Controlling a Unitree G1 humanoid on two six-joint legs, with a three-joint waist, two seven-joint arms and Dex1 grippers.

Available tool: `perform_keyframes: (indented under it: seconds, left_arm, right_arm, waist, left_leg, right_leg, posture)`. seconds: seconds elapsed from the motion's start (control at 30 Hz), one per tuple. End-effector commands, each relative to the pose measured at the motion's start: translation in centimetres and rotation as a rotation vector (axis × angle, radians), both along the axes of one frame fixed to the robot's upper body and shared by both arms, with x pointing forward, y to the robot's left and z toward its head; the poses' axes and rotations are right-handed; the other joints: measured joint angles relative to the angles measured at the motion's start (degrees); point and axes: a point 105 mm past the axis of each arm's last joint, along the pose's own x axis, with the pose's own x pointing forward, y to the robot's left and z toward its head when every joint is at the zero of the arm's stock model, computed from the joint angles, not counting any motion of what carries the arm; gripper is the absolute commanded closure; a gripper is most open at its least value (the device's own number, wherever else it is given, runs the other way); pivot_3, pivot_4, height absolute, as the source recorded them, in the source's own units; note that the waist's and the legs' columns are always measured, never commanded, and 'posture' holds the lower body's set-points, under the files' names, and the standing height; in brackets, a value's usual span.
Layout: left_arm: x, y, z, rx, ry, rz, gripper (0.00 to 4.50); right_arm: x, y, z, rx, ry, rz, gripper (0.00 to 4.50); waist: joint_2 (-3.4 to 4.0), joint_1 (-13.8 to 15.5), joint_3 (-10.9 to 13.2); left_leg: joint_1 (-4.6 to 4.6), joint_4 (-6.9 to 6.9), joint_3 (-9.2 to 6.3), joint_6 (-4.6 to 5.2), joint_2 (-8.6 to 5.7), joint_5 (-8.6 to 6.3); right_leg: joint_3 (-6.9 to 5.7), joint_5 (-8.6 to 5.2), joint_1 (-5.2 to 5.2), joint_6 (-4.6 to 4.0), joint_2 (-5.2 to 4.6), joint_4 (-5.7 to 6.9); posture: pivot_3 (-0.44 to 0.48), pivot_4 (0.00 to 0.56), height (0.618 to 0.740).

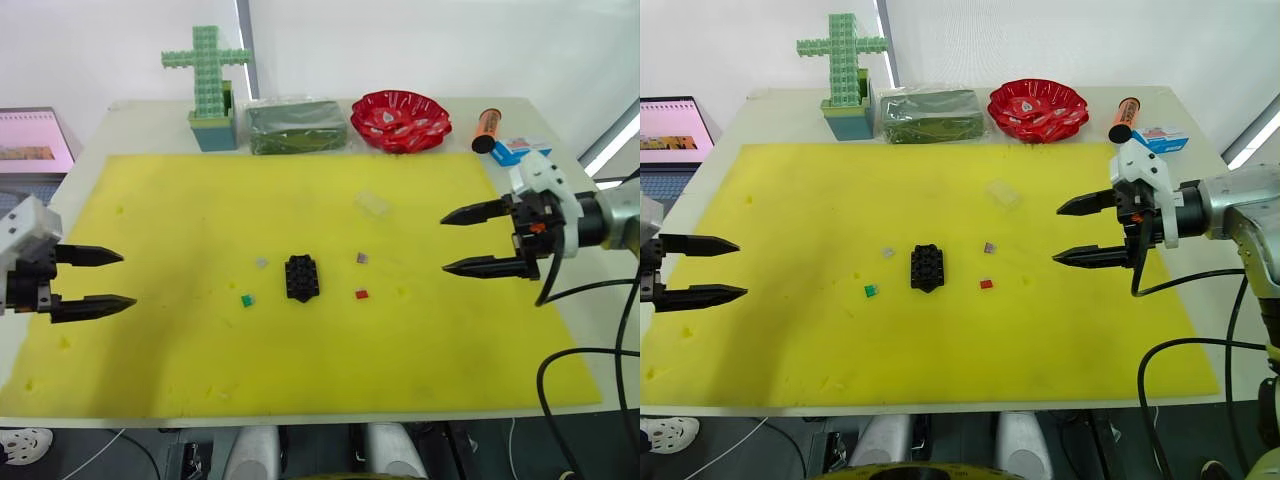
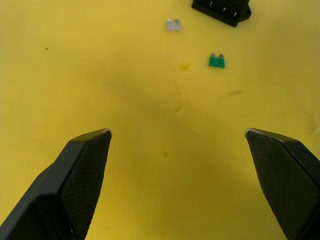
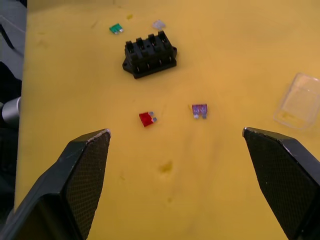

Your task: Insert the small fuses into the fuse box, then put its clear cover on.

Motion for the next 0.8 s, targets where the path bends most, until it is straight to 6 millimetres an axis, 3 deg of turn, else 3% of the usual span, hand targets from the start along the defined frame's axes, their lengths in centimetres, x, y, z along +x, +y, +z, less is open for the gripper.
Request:
perform_keyframes:
  seconds: [0.03, 0.17, 0.27, 0.37, 0.53, 0.8]
  left_arm:
    - [0.2, -1.5, -0.1, -0.104, 0.043, 0.008, 0.01]
    - [0.0, -3.8, -1.7, -0.252, 0.17, 0.023, 0.01]
    - [0.0, -5.6, -3.0, -0.372, 0.286, 0.068, 0.6]
    - [0.1, -6.3, -4.2, -0.418, 0.376, 0.147, 1.63]
    - [1.0, -5.7, -5.4, -0.494, 0.485, 0.306, 1.63]
    - [0.7, -7.1, -6.1, -0.607, 0.615, 0.318, 1.63]
  right_arm:
    - [-0.5, 2.3, 2.1, 0.045, -0.095, 0.043, 0.0]
    - [-1.2, 4.7, 2.0, 0.071, -0.129, 0.106, 0.0]
    - [-1.6, 6.5, 1.9, 0.097, -0.151, 0.147, 0.0]
    - [-1.9, 7.7, 1.7, 0.117, -0.157, 0.168, 0.0]
    - [-2.1, 8.9, 1.3, 0.132, -0.169, 0.178, 0.0]
    - [-2.5, 9.6, 0.5, 0.123, -0.167, 0.19, 0.0]
  waist:
    - [0.0, 0.0, 0.0]
    - [-0.02, 0.06, -0.01]
    - [-0.02, 0.12, -0.01]
    - [-0.08, 0.14, -0.03]
    - [-0.1, 0.37, -0.04]
    - [-0.12, 0.39, -0.06]
  left_leg:
    - [0.0, 0.01, 0.0, 0.0, 0.0, 0.0]
    - [-0.03, 0.01, -0.06, 0.0, -0.01, 0.0]
    - [0.0, 0.06, -0.14, 0.0, -0.01, 0.0]
    - [-0.01, 0.09, -0.2, 0.0, -0.02, 0.0]
    - [0.0, 0.11, -0.32, 0.0, -0.05, 0.0]
    - [0.0, 0.13, -0.51, 0.0, -0.06, 0.0]
  right_leg:
    - [0.0, 0.0, 0.0, 0.01, 0.0, 0.02]
    - [0.01, 0.01, -0.01, 0.02, 0.0, 0.04]
    - [0.01, 0.02, 0.06, 0.03, 0.01, 0.06]
    - [0.01, 0.02, 0.07, 0.03, 0.02, 0.09]
    - [0.0, 0.02, 0.1, 0.03, 0.03, 0.1]
    - [-0.03, 0.01, 0.13, 0.03, 0.03, 0.11]
  posture:
    - [0.0, 0.15, 0.74]
    - [0.0, 0.15, 0.74]
    - [0.0, 0.15, 0.74]
    - [0.0, 0.15, 0.74]
    - [0.0, 0.15, 0.74]
    - [0.0, 0.15, 0.74]
